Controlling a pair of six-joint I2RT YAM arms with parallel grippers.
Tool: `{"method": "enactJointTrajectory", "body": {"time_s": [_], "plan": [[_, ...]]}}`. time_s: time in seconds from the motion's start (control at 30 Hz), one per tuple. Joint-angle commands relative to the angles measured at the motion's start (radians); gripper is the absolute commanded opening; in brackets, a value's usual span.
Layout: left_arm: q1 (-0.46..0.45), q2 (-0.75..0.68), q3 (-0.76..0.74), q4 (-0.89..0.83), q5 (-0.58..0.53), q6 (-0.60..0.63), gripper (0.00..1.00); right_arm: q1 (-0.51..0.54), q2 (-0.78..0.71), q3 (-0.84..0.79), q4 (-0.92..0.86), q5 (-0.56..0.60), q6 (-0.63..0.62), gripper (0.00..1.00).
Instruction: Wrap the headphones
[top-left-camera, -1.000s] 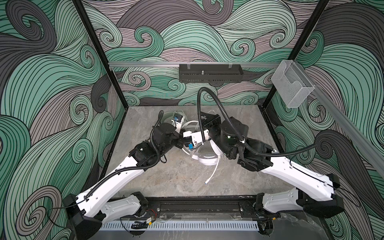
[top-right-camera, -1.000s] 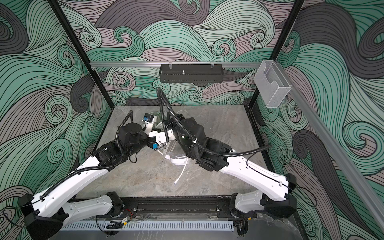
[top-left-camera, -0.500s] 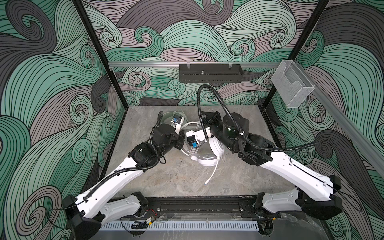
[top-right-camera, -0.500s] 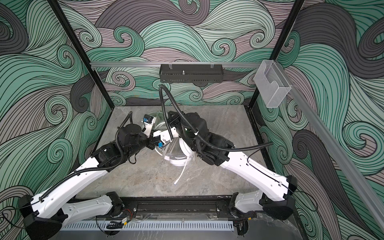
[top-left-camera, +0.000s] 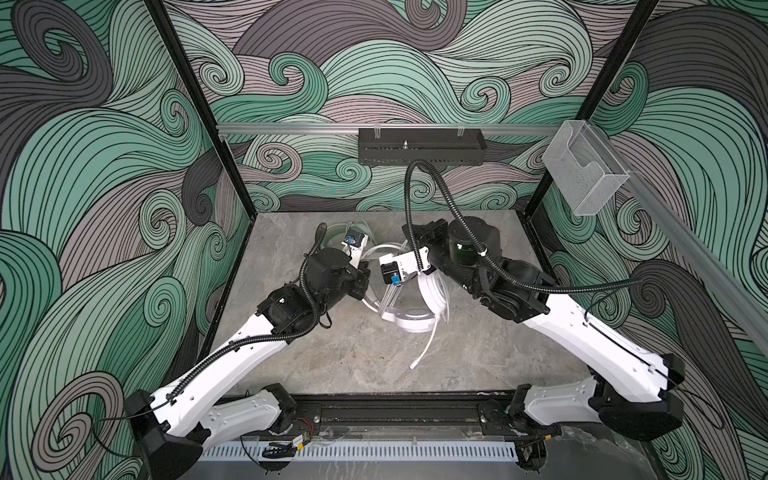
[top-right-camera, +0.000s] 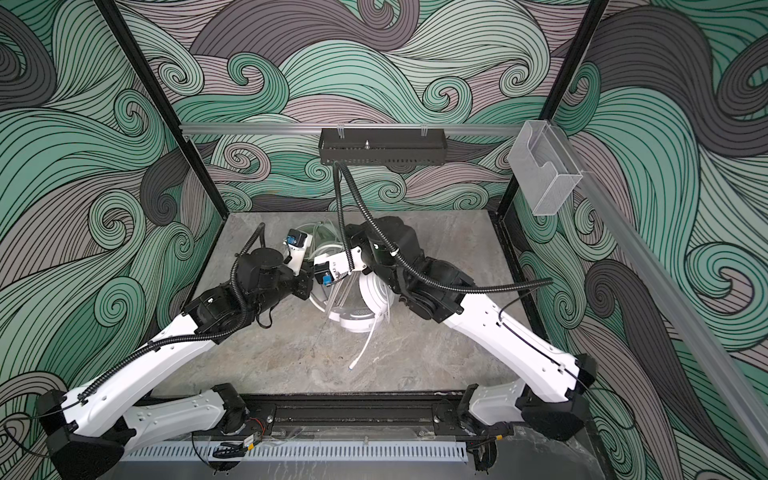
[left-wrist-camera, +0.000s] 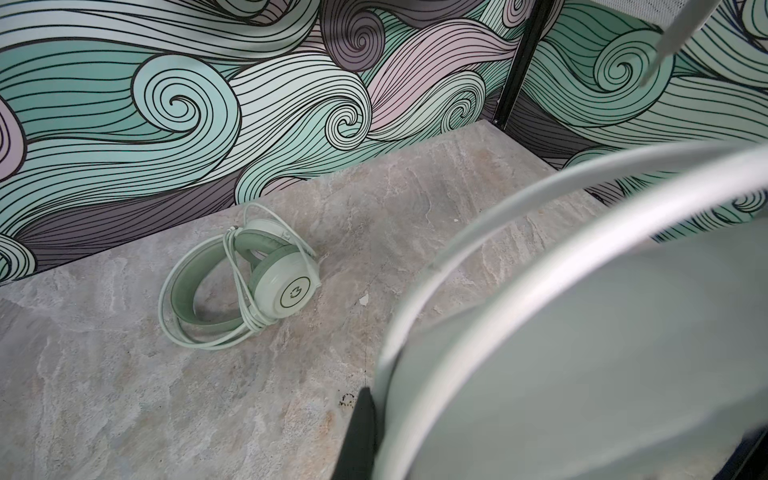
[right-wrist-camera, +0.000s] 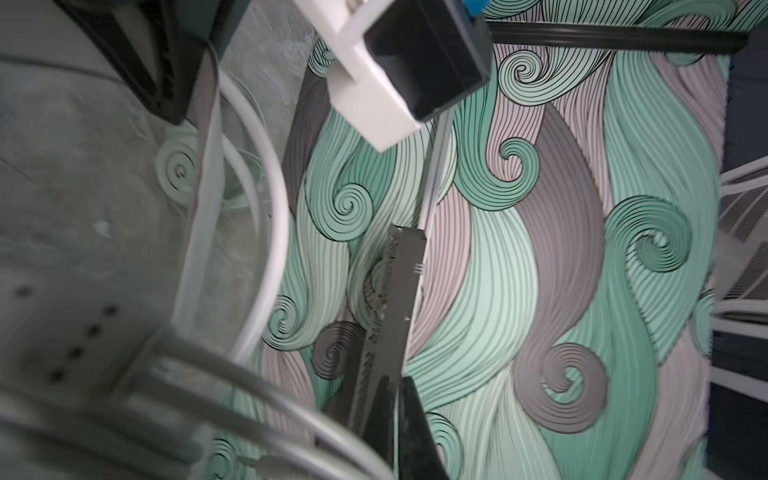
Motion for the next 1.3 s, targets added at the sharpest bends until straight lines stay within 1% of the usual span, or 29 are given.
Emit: {"method": "enactJointTrajectory", "body": {"time_s": [0.0, 0.1, 0.23, 0.37, 0.47, 0.53, 0.67, 0.77, 0.87, 0.93, 1.0, 1.1, 1.17, 1.2, 1.27], "plan": [[0.008, 0.002, -0.006, -0.164, 0.026, 0.055, 0.00, -0.098, -0.054, 0.126, 0.012, -0.034, 0.342, 0.10], [0.009, -0.003, -0.001, -0.165, 0.026, 0.056, 0.00, -0.162, -0.059, 0.091, -0.007, -0.058, 0.492, 0.10], [0.008, -0.008, 0.004, -0.164, 0.026, 0.052, 0.00, -0.266, -0.095, 0.007, -0.023, -0.178, 0.713, 0.10], [0.008, -0.010, 0.009, -0.162, 0.029, 0.047, 0.00, -0.306, -0.138, -0.092, -0.023, -0.261, 0.821, 0.05], [0.009, -0.011, 0.013, -0.162, 0.032, 0.046, 0.00, -0.328, -0.152, -0.162, -0.014, -0.298, 0.892, 0.00], [0.009, -0.009, 0.014, -0.159, 0.038, 0.043, 0.00, -0.346, -0.163, -0.216, 0.008, -0.349, 0.940, 0.00], [0.010, 0.004, 0.025, -0.162, 0.037, 0.015, 0.00, -0.379, -0.191, -0.347, 0.105, -0.481, 1.020, 0.00], [0.014, 0.023, 0.029, -0.149, 0.055, -0.037, 0.00, -0.404, -0.185, -0.417, 0.155, -0.553, 1.087, 0.00], [0.014, 0.044, 0.029, -0.127, 0.075, -0.095, 0.00, -0.432, -0.197, -0.508, 0.260, -0.665, 1.177, 0.00], [0.016, 0.050, 0.026, -0.100, 0.088, -0.133, 0.00, -0.446, -0.198, -0.546, 0.293, -0.725, 1.222, 0.00], [0.020, 0.057, 0.030, -0.078, 0.098, -0.173, 0.00, -0.463, -0.202, -0.585, 0.332, -0.771, 1.269, 0.00], [0.036, 0.079, 0.051, -0.073, 0.086, -0.242, 0.00, -0.494, -0.213, -0.653, 0.407, -0.809, 1.349, 0.00], [0.040, 0.099, 0.067, -0.066, 0.073, -0.281, 0.00, -0.520, -0.216, -0.720, 0.484, -0.839, 1.434, 0.00], [0.045, 0.107, 0.072, -0.057, 0.076, -0.299, 0.00, -0.529, -0.213, -0.749, 0.523, -0.867, 1.475, 0.00], [0.057, 0.135, 0.086, -0.029, 0.101, -0.339, 0.00, -0.532, -0.206, -0.814, 0.610, -0.887, 1.559, 0.00]]}}
